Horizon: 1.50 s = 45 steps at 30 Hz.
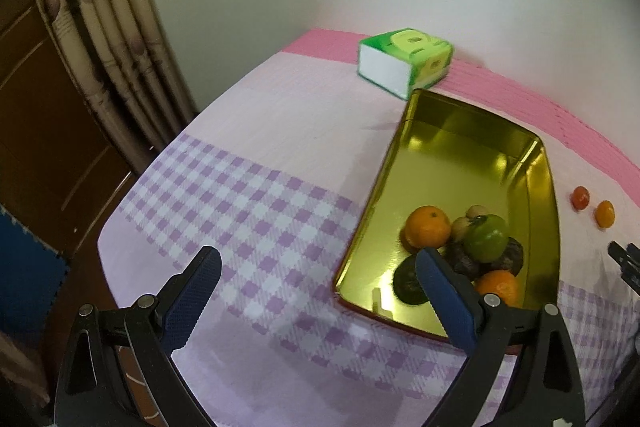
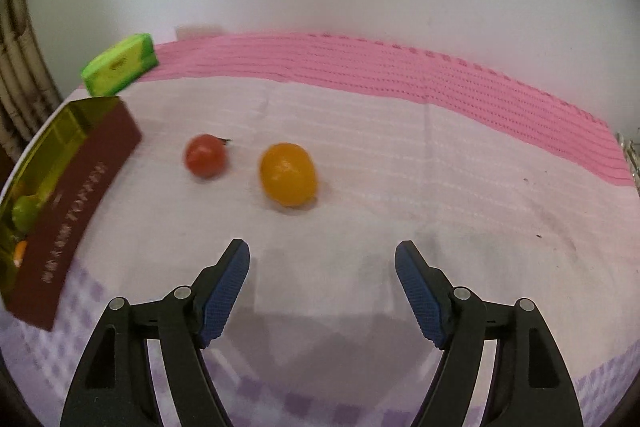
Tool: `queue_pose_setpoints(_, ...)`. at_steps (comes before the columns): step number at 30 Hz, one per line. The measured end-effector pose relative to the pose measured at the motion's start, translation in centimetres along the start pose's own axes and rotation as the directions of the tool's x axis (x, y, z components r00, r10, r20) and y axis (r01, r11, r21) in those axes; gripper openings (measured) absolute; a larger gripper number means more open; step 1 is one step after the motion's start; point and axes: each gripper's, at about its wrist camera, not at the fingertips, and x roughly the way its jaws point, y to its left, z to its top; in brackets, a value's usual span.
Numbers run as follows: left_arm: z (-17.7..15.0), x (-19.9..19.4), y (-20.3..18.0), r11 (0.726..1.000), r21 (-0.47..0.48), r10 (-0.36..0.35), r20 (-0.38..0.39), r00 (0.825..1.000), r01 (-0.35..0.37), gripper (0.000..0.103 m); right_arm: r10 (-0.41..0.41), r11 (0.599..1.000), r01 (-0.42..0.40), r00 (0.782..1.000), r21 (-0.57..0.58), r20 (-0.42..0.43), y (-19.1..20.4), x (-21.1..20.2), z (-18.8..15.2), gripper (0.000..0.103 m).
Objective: Organize fruits
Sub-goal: 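Move the left tool to the red cherry tomato and grasp it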
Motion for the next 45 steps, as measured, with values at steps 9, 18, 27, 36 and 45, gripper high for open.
queue_pose_setpoints(9, 1.7, -0.7, -3.6, 0.997, 0.083, -0.008, 0.030, 1.000, 0.005, 0.097, -0.002, 1.000, 0.002, 1.000, -0.001, 0.002, -1.4, 2.3, 1.2, 0.093)
queue_pose_setpoints(18, 4.1, -0.6, -12.4, 0.965, 0.241, -0.116, 0.039, 0.992, 0.103, 0.097, 0.007, 1.000, -0.007, 1.000, -0.015, -0.006, -2.7, 2.9, 1.6, 0.103)
queue_pose_setpoints(27, 4.7, 0.3, -19.8, 0.922, 0.342, -0.194, 0.003, 0.981, 0.181, 0.097, 0.012, 1.000, -0.012, 1.000, -0.019, -0.008, -3.8, 3.7, 2.5, 0.103)
queue_pose_setpoints(36, 4.8, 3.1, -23.8, 0.890, 0.391, -0.222, -0.081, 0.972, 0.236, 0.097, 0.012, 1.000, -0.012, 1.000, -0.018, -0.008, -3.8, 3.7, 2.5, 0.103)
queue_pose_setpoints(45, 4.5, 4.3, -26.2, 0.843, 0.422, -0.293, -0.161, 0.942, 0.335, 0.092, 0.011, 1.000, -0.011, 1.000, -0.018, -0.009, -3.7, 3.8, 2.4, 0.103)
